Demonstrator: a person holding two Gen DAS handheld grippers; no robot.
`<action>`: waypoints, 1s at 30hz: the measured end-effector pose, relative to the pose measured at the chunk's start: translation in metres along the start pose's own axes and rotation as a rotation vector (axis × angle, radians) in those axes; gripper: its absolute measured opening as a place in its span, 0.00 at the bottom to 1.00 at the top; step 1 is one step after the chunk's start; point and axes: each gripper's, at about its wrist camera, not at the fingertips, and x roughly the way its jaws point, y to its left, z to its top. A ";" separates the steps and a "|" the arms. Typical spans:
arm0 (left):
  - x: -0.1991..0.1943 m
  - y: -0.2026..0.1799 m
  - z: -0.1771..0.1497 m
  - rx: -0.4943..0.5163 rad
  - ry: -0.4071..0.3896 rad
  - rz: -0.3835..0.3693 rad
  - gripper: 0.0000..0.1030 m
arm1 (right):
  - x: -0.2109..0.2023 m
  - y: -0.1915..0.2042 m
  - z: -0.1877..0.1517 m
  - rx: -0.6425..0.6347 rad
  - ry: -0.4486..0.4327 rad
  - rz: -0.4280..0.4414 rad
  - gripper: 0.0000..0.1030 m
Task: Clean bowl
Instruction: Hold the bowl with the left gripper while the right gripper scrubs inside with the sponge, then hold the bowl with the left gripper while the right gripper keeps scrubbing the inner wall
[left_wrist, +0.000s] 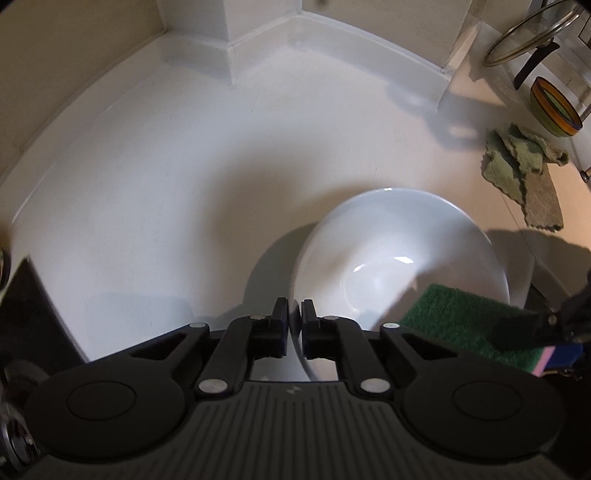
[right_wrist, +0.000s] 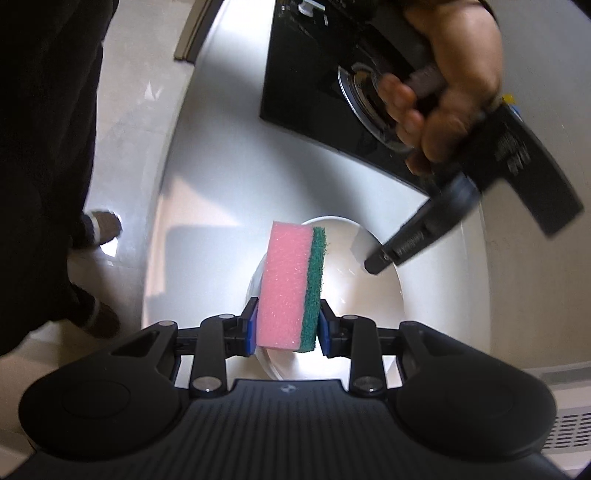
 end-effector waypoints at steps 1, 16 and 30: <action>-0.001 0.001 0.000 -0.017 -0.003 0.002 0.06 | 0.001 -0.001 0.000 0.006 0.007 -0.003 0.26; -0.016 0.002 -0.031 -0.125 -0.006 -0.021 0.08 | 0.005 -0.004 0.012 0.005 0.024 0.006 0.26; -0.012 0.002 -0.019 -0.150 0.046 -0.058 0.07 | 0.008 -0.007 0.003 0.034 0.049 0.006 0.26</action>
